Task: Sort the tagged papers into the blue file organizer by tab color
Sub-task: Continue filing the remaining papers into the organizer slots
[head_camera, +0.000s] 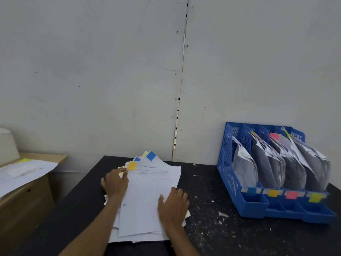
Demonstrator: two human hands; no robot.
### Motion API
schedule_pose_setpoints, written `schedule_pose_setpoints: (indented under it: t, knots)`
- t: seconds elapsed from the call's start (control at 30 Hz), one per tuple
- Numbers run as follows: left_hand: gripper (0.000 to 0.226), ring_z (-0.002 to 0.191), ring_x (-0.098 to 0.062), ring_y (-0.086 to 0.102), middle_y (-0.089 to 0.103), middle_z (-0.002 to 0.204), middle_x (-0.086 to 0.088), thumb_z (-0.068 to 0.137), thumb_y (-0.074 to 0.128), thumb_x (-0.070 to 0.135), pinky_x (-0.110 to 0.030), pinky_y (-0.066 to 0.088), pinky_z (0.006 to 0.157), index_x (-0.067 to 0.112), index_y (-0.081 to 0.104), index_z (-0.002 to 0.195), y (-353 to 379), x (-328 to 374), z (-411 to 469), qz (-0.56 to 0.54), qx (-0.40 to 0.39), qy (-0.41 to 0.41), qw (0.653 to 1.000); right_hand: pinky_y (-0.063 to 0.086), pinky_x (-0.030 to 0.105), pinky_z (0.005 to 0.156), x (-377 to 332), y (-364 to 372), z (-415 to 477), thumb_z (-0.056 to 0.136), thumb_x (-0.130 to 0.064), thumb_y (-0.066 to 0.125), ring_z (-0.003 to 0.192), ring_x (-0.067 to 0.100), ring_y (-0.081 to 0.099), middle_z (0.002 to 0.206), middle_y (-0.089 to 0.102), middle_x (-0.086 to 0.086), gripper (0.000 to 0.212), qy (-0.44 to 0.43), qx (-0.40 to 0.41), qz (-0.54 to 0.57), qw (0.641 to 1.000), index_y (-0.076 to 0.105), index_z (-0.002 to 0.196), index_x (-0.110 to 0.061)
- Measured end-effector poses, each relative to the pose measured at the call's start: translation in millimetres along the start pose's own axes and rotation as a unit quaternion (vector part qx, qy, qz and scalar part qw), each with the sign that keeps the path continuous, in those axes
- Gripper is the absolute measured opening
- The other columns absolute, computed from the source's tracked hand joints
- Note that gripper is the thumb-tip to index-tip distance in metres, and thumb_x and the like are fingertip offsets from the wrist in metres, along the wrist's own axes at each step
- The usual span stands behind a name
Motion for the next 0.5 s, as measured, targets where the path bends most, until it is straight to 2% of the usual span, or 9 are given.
schedule_pose_setpoints:
  t: [0.1, 0.17, 0.2, 0.27, 0.33, 0.37, 0.4, 0.47, 0.5]
  knots:
    - [0.015, 0.104, -0.031, 0.064, 0.072, 0.108, -0.01, 0.087, 0.067, 0.007, -0.045, 0.041, 0.098, 0.008, 0.075, 0.1, -3.0, 9.3, -5.6, -0.102, 0.064, 0.085, 0.989, 0.051, 0.039, 0.058, 1.3, 2.7, 1.9, 0.052, -0.041, 0.087, 0.072, 0.024, 0.059, 0.081, 0.062, 0.004, 0.051, 0.007, -0.001, 0.008, 1.0, 0.068, 0.09, -0.012]
    - [0.013, 0.096, -0.025, 0.063, 0.071, 0.102, -0.01, 0.09, 0.062, 0.005, -0.035, 0.045, 0.088, 0.005, 0.072, 0.1, -11.1, 22.5, -11.1, -0.18, 0.059, 0.095, 0.977, 0.052, 0.041, 0.069, 1.4, 1.2, 3.6, 0.057, -0.047, 0.084, 0.087, 0.027, 0.06, 0.098, 0.063, 0.007, 0.066, 0.039, -0.02, 0.029, 0.999, 0.064, 0.108, -0.01]
    - [0.011, 0.084, -0.022, 0.061, 0.069, 0.092, -0.008, 0.093, 0.058, 0.006, -0.032, 0.046, 0.08, 0.006, 0.069, 0.096, -14.9, 31.7, -11.6, -0.219, 0.04, 0.086, 0.971, 0.05, 0.044, 0.08, 2.6, -1.9, 5.5, 0.061, -0.051, 0.081, 0.102, 0.029, 0.057, 0.113, 0.061, 0.011, 0.077, 0.069, -0.035, 0.041, 0.996, 0.057, 0.122, -0.009]
    - [0.012, 0.061, -0.017, 0.046, 0.056, 0.07, -0.006, 0.096, 0.052, 0.009, -0.029, 0.038, 0.061, 0.011, 0.061, 0.088, -19.7, 53.1, -7.9, -0.276, -0.018, 0.074, 0.958, 0.039, 0.047, 0.102, 6.7, -13.7, 13.1, 0.067, -0.061, 0.074, 0.13, 0.031, 0.04, 0.142, 0.043, 0.014, 0.102, 0.118, -0.062, 0.084, 0.987, 0.035, 0.145, -0.008]
    - [0.012, 0.054, -0.015, 0.033, 0.045, 0.064, -0.006, 0.097, 0.051, 0.011, -0.026, 0.03, 0.052, 0.013, 0.057, 0.087, -22.5, 79.2, -2.6, -0.312, -0.051, 0.087, 0.945, 0.032, 0.044, 0.109, 15.1, -36.7, 28.8, 0.065, -0.064, 0.074, 0.137, 0.027, 0.031, 0.151, 0.032, 0.009, 0.118, 0.159, -0.08, 0.202, 0.963, 0.016, 0.152, -0.011]
    - [0.011, 0.053, -0.013, 0.03, 0.041, 0.064, -0.007, 0.098, 0.051, 0.011, -0.024, 0.027, 0.049, 0.011, 0.057, 0.089, -23.4, 93.5, 0.1, -0.328, -0.062, 0.095, 0.938, 0.036, 0.041, 0.106, 20.6, -51.3, 39.6, 0.064, -0.062, 0.077, 0.134, 0.026, 0.037, 0.148, 0.036, 0.008, 0.12, 0.176, -0.088, 0.281, 0.939, 0.014, 0.152, -0.013]
    - [0.01, 0.052, -0.012, 0.027, 0.038, 0.066, -0.009, 0.098, 0.051, 0.012, -0.022, 0.025, 0.046, 0.008, 0.058, 0.091, -24.5, 108.7, 2.1, -0.344, -0.074, 0.101, 0.93, 0.042, 0.036, 0.099, 26.3, -66.6, 50.8, 0.062, -0.058, 0.081, 0.126, 0.024, 0.046, 0.141, 0.045, 0.007, 0.116, 0.185, -0.095, 0.357, 0.911, 0.019, 0.151, -0.014]
    - [0.011, 0.054, -0.012, 0.028, 0.039, 0.067, -0.009, 0.097, 0.052, 0.013, -0.022, 0.024, 0.045, 0.006, 0.059, 0.093, -17.2, 144.0, 2.0, -0.374, -0.098, 0.109, 0.916, 0.051, 0.023, 0.079, 45.1, -100.9, 71.0, 0.062, -0.044, 0.087, 0.103, 0.016, 0.06, 0.121, 0.06, 0.002, 0.087, 0.173, -0.116, 0.483, 0.851, 0.047, 0.134, -0.015]
    - [0.011, 0.054, -0.014, 0.029, 0.041, 0.067, -0.008, 0.097, 0.053, 0.014, -0.023, 0.025, 0.047, 0.007, 0.06, 0.092, -12.4, 161.9, 0.9, -0.387, -0.108, 0.114, 0.909, 0.052, 0.019, 0.071, 55.1, -114.8, 79.8, 0.063, -0.038, 0.088, 0.095, 0.013, 0.063, 0.115, 0.065, 0.001, 0.067, 0.152, -0.14, 0.507, 0.837, 0.058, 0.12, -0.018]
Point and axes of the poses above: each hand's wrist, its own z-axis towards the middle knuckle, its own y-axis out of the palm, x = y × z, the point moved 2 cm from there along z, towards the middle knuckle
